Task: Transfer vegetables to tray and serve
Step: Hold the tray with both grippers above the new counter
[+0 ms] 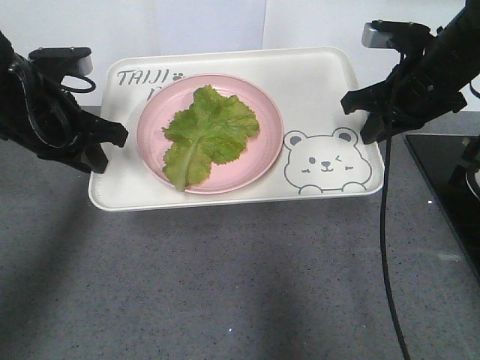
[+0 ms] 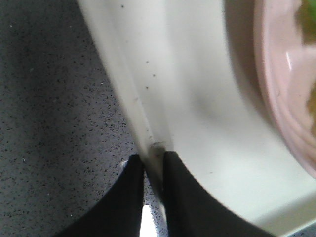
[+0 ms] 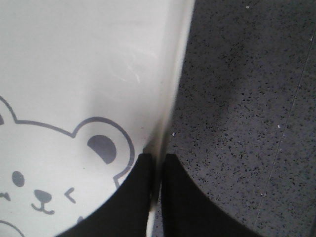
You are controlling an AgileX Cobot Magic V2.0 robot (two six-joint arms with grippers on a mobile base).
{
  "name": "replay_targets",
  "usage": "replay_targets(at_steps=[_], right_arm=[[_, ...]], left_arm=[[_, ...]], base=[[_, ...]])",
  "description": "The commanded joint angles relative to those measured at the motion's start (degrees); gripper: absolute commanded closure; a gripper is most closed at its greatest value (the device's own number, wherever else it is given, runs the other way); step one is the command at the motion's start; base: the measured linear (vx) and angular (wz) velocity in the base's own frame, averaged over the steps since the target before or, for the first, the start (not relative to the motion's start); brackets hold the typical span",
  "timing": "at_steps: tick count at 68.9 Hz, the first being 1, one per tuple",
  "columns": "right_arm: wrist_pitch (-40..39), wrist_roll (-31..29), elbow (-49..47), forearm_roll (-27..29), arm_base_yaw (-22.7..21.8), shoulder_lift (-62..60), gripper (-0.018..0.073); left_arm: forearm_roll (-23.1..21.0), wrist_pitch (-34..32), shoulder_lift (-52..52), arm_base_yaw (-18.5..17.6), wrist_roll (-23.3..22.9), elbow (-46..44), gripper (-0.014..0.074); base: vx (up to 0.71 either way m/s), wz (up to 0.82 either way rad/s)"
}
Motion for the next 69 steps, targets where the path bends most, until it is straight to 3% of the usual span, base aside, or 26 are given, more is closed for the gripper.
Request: replay_targets(at_steps=[1,69], right_arm=[[1.0,-1.2,-1.6,5.0,0.6,-3.1,0.0564],[1.0,-1.2,-1.6,5.0,0.6,-3.1,0.0564]], left_arm=[[-5.4,-2.9,-3.0,-1.1,1.6,-1.7,0.0602],[-5.4,-2.9,-3.0,-1.1,1.6,-1.7,0.0602]], base=[[0.02,0.00],[0.01,0.00]])
